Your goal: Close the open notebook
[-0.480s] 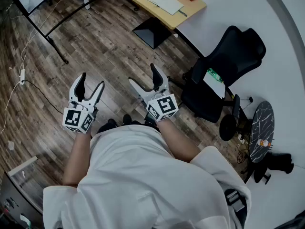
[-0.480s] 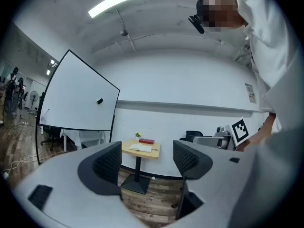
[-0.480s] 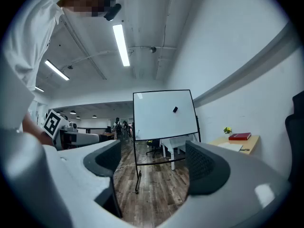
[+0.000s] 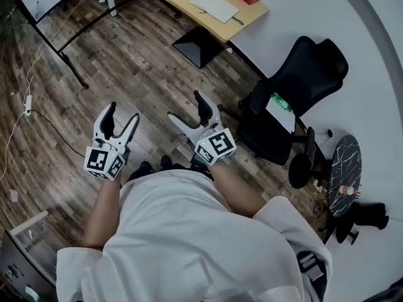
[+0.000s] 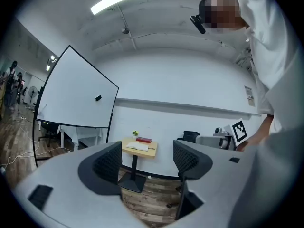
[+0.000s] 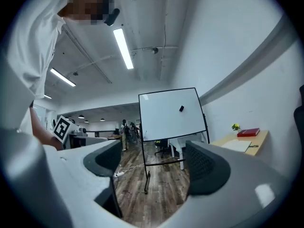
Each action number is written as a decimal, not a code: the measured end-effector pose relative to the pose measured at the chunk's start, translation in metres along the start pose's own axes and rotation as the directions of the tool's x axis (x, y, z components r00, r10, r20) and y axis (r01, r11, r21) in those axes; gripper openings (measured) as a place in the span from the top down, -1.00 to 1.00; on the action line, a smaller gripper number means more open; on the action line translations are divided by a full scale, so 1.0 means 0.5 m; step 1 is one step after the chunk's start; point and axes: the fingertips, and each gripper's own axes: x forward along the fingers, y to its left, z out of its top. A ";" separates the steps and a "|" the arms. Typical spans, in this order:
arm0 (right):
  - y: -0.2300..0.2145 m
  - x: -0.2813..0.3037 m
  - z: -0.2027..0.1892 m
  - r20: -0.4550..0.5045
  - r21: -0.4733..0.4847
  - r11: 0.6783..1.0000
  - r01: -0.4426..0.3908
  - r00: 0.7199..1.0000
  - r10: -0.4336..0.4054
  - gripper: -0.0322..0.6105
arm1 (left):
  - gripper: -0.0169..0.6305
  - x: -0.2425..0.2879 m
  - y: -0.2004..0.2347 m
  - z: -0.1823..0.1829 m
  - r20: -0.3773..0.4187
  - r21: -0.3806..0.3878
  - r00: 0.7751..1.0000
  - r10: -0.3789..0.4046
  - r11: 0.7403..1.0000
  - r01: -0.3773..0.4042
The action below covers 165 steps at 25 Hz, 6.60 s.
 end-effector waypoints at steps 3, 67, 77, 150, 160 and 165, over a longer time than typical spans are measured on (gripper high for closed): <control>-0.004 -0.002 -0.004 -0.004 0.024 0.999 -0.036 0.999 0.036 -0.44 | -0.05 0.014 -0.008 0.000 -0.003 0.000 1.000 -0.006 1.000 0.006; -0.965 0.407 0.071 -0.024 0.064 0.987 0.149 0.989 -0.148 -0.44 | 0.02 1.105 0.208 -0.006 -0.096 -0.340 0.952 -0.289 0.909 0.241; -1.116 0.422 0.059 -0.059 0.080 0.993 0.091 0.994 -0.087 -0.44 | 0.01 1.246 0.245 -0.084 -0.133 -0.472 0.970 -0.201 0.874 0.116; -1.378 0.539 -0.064 -0.181 0.215 0.909 0.357 0.929 -0.322 -0.44 | 0.55 1.486 0.314 -0.416 -0.368 -0.924 0.878 -0.307 0.229 -0.307; -1.387 0.534 -0.064 -0.185 0.214 0.903 0.373 0.923 -0.337 -0.44 | 0.83 1.486 0.317 -0.427 -0.366 -0.924 0.871 -0.328 0.238 -0.299; -1.390 0.534 -0.065 -0.187 0.215 0.902 0.375 0.922 -0.339 -0.44 | 0.85 1.492 0.313 -0.415 -0.363 -0.919 0.870 -0.334 0.282 -0.275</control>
